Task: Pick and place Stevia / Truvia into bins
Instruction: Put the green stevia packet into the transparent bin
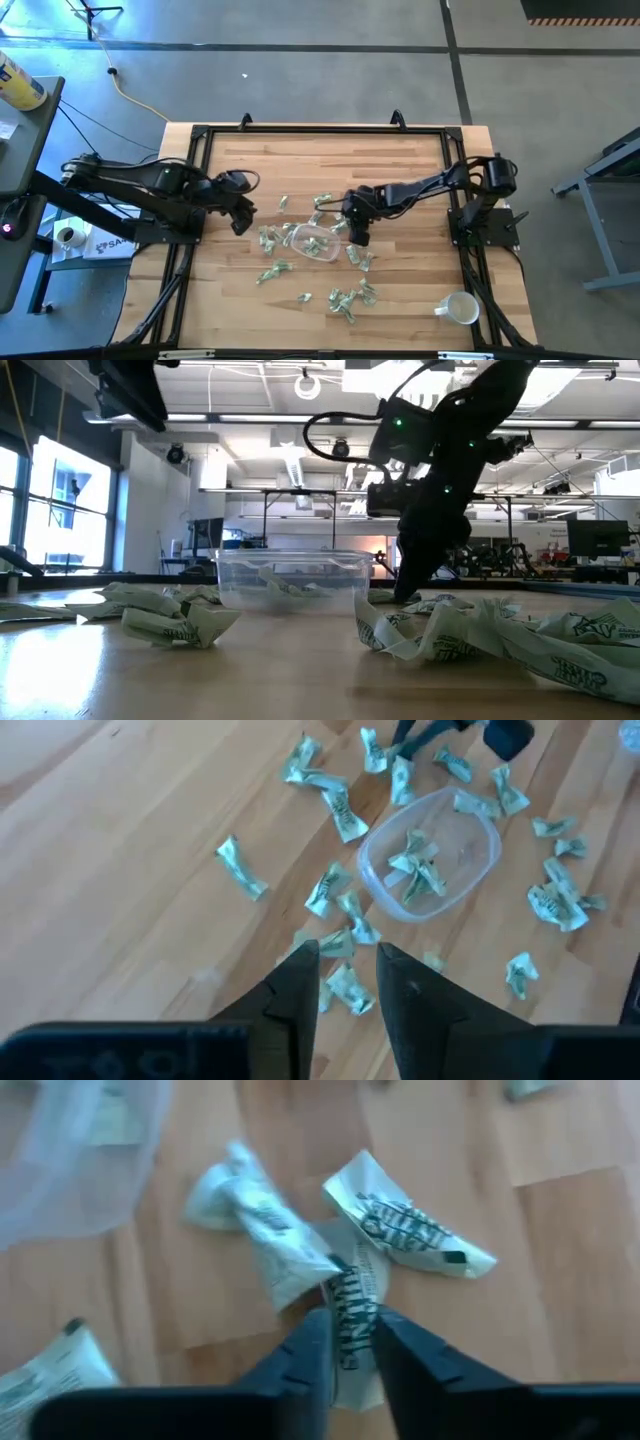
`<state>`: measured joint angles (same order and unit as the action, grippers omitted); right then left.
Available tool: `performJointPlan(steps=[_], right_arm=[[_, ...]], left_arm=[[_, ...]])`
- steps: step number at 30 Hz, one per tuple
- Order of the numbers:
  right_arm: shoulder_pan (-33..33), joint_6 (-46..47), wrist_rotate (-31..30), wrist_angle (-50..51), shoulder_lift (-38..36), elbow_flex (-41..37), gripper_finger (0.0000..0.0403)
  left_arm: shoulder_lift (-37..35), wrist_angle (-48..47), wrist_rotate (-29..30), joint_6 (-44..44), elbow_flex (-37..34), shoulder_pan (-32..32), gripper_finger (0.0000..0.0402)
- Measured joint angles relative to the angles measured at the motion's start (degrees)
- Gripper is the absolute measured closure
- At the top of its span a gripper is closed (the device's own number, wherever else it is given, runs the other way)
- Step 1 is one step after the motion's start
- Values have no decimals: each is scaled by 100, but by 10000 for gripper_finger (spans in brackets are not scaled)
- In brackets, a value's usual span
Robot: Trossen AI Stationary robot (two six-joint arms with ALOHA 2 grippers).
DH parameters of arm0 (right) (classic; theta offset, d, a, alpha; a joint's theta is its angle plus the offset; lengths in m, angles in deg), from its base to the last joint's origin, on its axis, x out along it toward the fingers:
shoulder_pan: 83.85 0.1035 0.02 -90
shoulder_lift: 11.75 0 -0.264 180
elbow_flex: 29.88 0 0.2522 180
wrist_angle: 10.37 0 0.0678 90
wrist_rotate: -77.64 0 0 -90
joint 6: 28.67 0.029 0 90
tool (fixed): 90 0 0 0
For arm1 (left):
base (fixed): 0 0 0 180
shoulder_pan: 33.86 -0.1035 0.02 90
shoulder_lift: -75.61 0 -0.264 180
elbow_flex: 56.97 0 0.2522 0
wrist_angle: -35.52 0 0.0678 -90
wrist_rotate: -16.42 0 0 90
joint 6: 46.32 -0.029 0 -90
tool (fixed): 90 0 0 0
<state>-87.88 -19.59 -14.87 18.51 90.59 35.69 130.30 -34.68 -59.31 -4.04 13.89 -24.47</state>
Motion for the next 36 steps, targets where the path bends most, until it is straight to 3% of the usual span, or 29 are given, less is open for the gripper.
performJointPlan(steps=[3,7,10,15,18,24,30,36], right_arm=[[-59,29,-47,238,-1,67,392],[-14,127,-500,1061,-129,502,387],[83,100,-511,1156,-253,1132,397],[122,78,1094,916,-78,1907,391],[137,68,1620,904,185,2229,395],[279,-36,2131,1046,902,2735,397],[505,-5,1630,1224,1196,2942,355],[570,420,1619,1292,1193,2957,252]], left_arm=[[-192,-348,151,0,0,0,276],[-397,-769,449,-3,0,0,284],[-513,-951,593,-152,-10,-6,289],[-598,-928,627,-604,-319,-239,300],[-594,-707,466,-962,-721,-683,310],[-521,1432,-1013,-1915,-1792,-1936,340],[-79,2881,-1871,-1569,-2398,-2799,351],[719,3459,-2138,-1461,-2417,-2887,272]])
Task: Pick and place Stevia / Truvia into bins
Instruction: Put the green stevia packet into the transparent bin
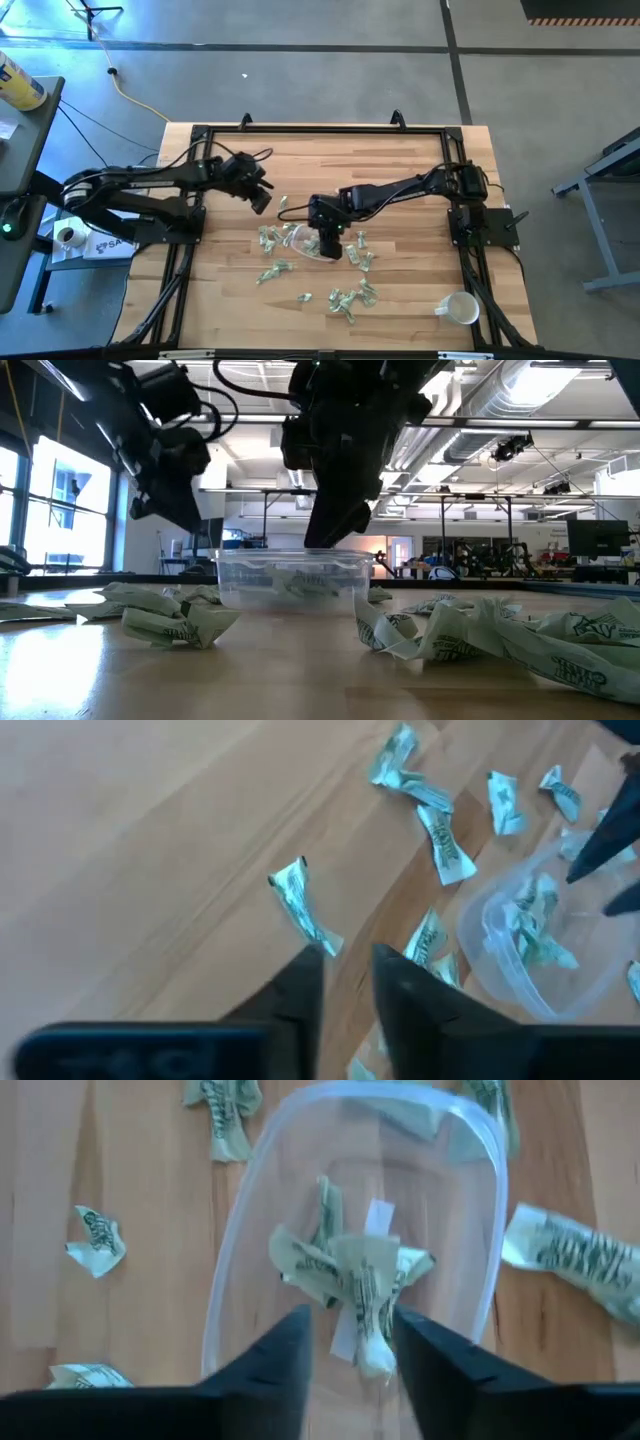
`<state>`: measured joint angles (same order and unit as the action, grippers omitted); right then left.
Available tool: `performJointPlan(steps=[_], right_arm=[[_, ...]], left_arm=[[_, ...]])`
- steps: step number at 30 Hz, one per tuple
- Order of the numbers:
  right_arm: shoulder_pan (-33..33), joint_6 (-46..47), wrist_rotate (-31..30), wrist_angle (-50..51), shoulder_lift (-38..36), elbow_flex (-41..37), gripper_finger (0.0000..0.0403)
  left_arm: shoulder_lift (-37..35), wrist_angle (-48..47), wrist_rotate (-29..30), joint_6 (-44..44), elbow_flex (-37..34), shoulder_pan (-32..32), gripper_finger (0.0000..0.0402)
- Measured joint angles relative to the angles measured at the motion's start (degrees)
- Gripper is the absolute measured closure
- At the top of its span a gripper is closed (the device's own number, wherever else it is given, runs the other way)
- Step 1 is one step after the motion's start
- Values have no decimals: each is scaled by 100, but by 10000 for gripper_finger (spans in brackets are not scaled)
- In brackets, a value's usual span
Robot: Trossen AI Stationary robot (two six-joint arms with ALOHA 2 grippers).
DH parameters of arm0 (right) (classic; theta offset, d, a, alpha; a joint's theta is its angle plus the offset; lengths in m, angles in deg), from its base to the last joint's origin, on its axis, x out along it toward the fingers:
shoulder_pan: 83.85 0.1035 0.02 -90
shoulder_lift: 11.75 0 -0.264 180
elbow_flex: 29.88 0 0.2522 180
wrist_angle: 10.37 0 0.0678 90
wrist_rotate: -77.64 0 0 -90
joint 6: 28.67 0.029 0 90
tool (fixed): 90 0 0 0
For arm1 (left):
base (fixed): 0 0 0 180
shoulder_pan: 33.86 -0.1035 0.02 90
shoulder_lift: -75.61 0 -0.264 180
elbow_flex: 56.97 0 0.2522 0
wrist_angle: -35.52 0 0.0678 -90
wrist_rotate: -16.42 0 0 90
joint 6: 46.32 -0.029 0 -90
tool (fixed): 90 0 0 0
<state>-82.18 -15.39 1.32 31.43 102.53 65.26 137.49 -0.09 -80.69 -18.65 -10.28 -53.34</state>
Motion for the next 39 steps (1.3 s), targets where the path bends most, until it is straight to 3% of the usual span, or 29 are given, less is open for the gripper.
performJointPlan(steps=[3,6,10,16,22,29,35,39], right_arm=[[14,194,-55,294,-84,-2,198],[155,68,-1013,743,-363,-2,166],[435,-161,-2505,1335,-821,3,156],[737,194,-3633,1954,-1356,-145,155],[1039,1007,-4383,2348,-2013,-667,155],[1260,2098,-4488,2385,-3056,-1617,155],[1518,2567,-4469,2401,-3773,-2274,155],[1642,2567,-4478,2397,-4061,-2527,155]], left_arm=[[398,255,0,250,0,0,218],[760,369,17,522,0,0,175],[1156,643,181,808,0,147,141],[1709,966,1123,1227,132,713,133],[2515,850,1930,1312,627,1169,161],[3289,124,2266,1269,1305,1202,239],[3340,-716,1879,731,1912,1200,372],[3222,-1088,1286,326,2663,1268,366]])
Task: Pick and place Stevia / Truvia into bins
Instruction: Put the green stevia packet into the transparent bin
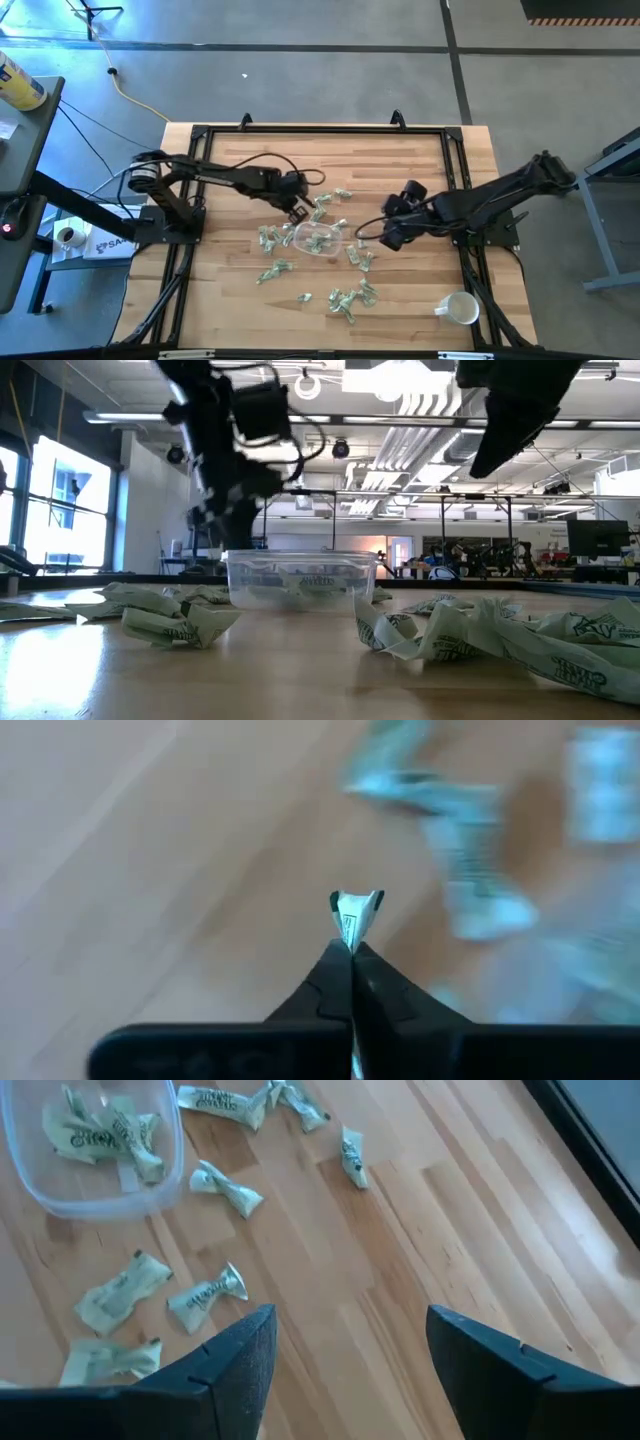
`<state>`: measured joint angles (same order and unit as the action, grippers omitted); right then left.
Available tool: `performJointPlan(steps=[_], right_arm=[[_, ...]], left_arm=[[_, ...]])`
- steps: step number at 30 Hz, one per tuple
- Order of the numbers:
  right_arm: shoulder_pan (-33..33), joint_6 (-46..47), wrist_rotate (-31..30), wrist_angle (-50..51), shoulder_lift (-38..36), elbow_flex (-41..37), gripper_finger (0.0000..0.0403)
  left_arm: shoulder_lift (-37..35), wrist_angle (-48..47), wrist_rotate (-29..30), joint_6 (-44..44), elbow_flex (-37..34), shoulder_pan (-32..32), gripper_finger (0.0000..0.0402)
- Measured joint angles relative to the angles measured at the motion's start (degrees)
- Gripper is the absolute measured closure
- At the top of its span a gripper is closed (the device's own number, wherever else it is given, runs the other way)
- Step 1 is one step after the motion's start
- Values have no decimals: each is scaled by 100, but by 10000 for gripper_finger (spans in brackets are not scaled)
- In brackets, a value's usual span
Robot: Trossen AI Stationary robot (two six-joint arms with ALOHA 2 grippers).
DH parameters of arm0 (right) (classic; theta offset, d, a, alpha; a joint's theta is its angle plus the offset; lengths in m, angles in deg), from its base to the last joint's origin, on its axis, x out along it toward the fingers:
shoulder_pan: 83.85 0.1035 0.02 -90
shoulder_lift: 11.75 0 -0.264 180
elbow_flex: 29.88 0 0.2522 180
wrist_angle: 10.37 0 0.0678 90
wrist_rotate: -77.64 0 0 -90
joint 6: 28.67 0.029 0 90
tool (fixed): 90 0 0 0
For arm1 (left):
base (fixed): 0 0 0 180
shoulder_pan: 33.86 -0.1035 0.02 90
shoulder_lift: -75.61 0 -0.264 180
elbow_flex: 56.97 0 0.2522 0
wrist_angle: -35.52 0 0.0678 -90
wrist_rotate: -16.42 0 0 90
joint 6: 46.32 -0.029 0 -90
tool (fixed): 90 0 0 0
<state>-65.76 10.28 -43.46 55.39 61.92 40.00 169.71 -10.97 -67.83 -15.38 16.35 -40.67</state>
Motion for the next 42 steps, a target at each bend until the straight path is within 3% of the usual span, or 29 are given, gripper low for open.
performJointPlan(steps=[3,6,10,13,15,18,22,26,30,42], right_arm=[[42,-95,-1,1,-108,-112,155],[68,-446,50,-22,-144,-174,155],[21,-1143,410,-327,-138,-415,155],[-57,-1549,832,-814,-136,-670,155],[-87,-1818,1105,-1257,-129,-844,155],[-83,-2348,1404,-1933,-118,-1121,155],[-192,-2641,1459,-2807,-21,-1429,155],[-723,-2256,1438,-3191,284,-1319,155],[-1200,-2264,1688,-3551,626,-1070,155],[-2592,-3815,2743,-3411,1971,135,155]], left_arm=[[-97,79,-864,-654,645,280,344],[-139,263,-1638,-1143,1101,670,349],[129,587,-1494,-1272,1165,1064,376],[457,585,-1094,-1110,1145,1215,370],[613,538,-833,-994,1147,1289,338],[731,504,-552,-505,1159,1375,257],[684,-506,-474,-109,1359,1357,153],[400,-1602,-44,41,1677,1390,98],[16,-1793,257,-96,1822,1377,100],[-1068,-2742,319,-794,1491,842,193]])
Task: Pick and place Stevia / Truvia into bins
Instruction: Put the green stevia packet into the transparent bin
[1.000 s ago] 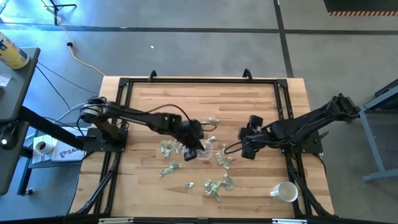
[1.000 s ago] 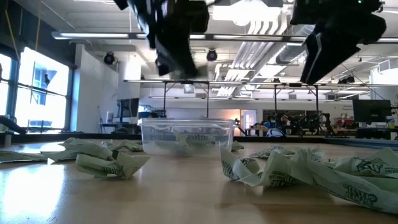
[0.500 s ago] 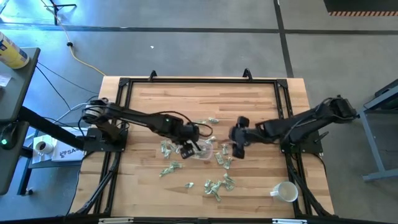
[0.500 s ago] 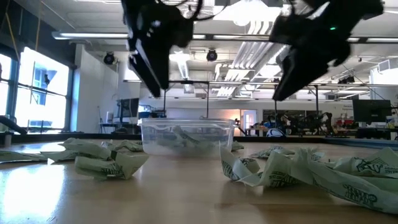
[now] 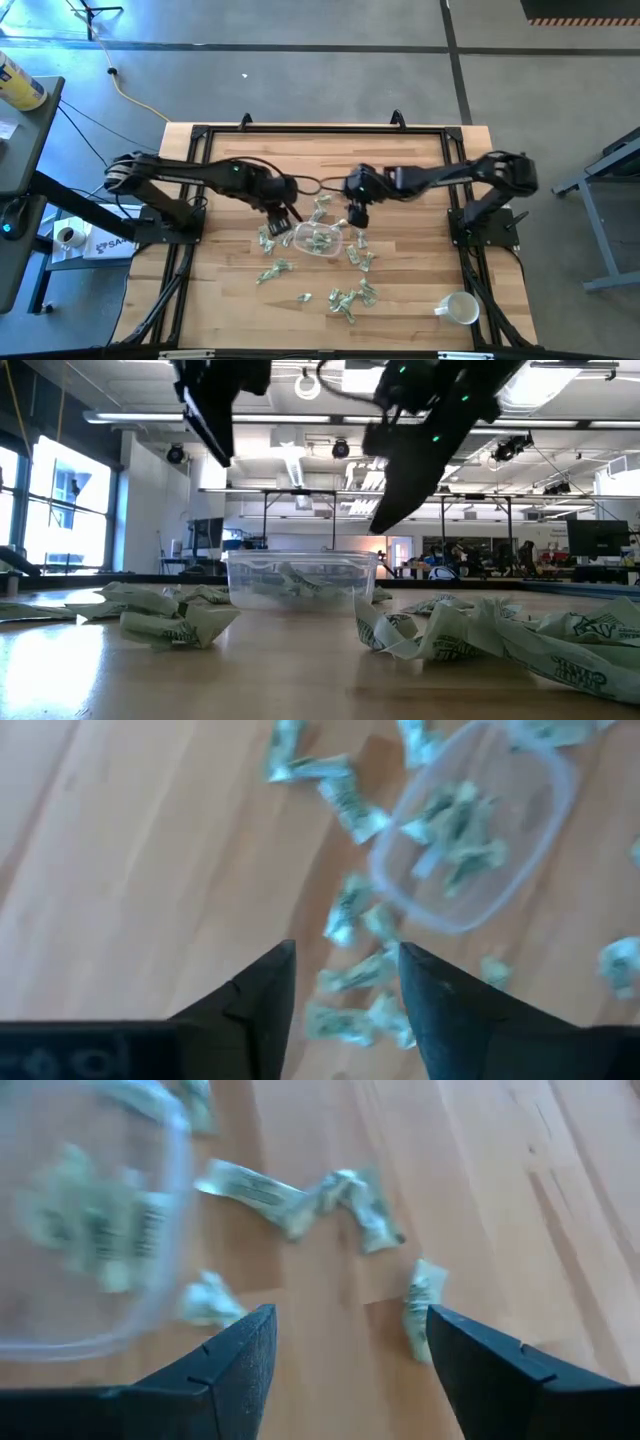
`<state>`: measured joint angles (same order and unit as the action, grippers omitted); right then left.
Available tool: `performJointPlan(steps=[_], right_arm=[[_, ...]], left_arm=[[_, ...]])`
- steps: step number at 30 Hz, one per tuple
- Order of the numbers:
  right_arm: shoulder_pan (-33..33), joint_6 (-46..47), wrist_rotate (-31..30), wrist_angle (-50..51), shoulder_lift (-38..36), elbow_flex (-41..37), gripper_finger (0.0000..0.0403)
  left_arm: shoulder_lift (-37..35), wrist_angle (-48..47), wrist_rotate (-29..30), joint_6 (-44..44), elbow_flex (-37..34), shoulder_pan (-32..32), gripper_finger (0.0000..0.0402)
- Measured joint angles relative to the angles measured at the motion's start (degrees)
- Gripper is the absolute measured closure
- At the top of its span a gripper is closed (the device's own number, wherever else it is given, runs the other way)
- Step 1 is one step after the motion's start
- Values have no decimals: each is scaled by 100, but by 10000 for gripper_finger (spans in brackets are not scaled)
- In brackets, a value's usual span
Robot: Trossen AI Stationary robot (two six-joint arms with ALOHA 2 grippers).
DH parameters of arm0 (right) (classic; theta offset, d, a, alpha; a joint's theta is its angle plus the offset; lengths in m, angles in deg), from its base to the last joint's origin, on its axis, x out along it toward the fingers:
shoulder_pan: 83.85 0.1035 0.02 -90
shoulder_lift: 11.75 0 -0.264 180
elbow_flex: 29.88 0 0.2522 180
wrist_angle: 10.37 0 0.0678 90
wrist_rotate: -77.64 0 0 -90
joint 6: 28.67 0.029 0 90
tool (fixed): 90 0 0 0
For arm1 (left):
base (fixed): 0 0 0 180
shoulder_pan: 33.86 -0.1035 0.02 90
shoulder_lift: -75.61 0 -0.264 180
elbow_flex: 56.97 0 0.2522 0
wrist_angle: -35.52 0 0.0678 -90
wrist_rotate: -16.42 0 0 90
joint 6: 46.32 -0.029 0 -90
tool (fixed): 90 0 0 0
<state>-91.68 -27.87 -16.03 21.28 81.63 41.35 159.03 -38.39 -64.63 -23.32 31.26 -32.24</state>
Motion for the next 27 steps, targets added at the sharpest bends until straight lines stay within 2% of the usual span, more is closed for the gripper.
performJointPlan(steps=[5,12,19,23,27], right_arm=[[-247,-500,20,245,721,537,155],[-555,-720,21,461,1332,720,155],[-871,-669,296,477,1629,724,161],[-980,-577,662,496,1701,731,201],[-974,-526,681,537,1703,731,280]], left_arm=[[-624,151,152,-183,-866,-198,207],[-1519,1240,34,38,-2153,-211,208],[-1738,1765,-190,-85,-2714,-434,208],[-1723,1959,-468,-356,-2843,-775,208],[-1723,2132,-726,-468,-2914,-1127,208]])
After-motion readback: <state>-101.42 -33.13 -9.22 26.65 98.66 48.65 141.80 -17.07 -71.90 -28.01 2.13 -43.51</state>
